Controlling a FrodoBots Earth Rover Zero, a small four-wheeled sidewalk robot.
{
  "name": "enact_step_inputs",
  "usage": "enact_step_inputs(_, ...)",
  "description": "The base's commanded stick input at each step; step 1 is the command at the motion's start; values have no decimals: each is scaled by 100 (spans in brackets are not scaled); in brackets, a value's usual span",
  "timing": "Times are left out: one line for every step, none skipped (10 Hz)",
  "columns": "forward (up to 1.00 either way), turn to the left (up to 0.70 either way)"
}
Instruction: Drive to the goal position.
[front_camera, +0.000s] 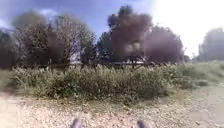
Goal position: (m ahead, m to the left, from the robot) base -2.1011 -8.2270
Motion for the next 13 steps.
enact_step_inputs(0, -100)
enact_step_inputs(0, -100)
enact_step_inputs(0, -100)
enact_step_inputs(0, -100)
enact_step_inputs(0, -100)
enact_step_inputs(0, -100)
enact_step_inputs(0, -100)
enact_step_inputs(0, -100)
enact_step_inputs(0, -100)
enact_step_inputs(0, -100)
enact_step_inputs(0, -100)
enact_step_inputs(0, -100)
enact_step_inputs(0, -100)
